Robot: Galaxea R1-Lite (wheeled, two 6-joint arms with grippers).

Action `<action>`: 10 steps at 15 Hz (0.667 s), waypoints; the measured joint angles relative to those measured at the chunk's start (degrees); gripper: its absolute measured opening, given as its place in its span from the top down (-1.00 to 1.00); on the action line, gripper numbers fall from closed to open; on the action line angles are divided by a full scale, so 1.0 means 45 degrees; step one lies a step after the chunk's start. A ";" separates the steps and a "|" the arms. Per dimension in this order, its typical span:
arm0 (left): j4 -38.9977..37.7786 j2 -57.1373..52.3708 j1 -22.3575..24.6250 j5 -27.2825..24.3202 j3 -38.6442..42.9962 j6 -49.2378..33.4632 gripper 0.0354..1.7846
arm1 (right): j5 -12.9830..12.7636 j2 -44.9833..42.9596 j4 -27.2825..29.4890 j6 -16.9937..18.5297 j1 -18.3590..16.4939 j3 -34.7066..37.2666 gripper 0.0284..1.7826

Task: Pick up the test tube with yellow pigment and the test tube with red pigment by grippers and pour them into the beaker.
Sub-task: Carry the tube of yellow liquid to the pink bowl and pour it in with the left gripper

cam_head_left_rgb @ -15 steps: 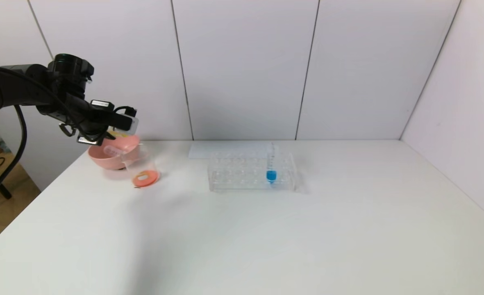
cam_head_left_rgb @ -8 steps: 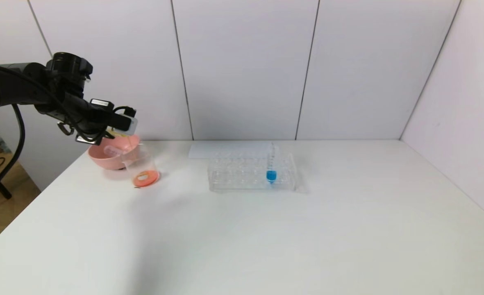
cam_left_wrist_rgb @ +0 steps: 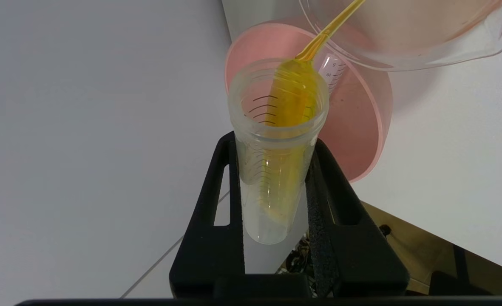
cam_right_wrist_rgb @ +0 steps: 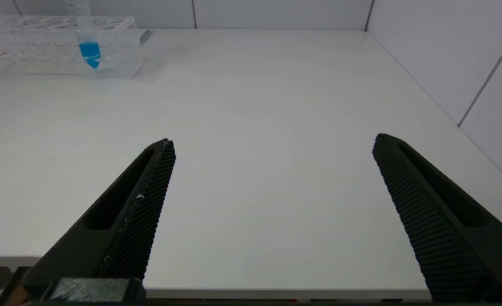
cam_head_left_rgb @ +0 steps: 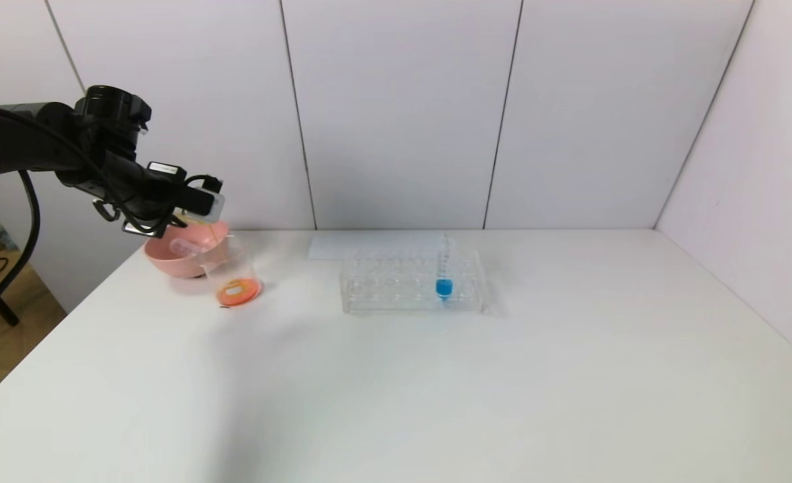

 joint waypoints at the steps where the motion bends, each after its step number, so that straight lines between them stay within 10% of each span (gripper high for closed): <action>1: 0.0000 -0.0019 0.0000 0.0000 0.0016 0.0005 0.53 | -0.0003 0.0000 0.0000 -0.0005 0.0000 0.0000 -0.91; 10: -0.0014 -0.0098 -0.0081 0.0200 0.0035 0.0339 0.53 | -0.0003 0.0000 0.0000 0.0000 0.0000 0.0000 -0.91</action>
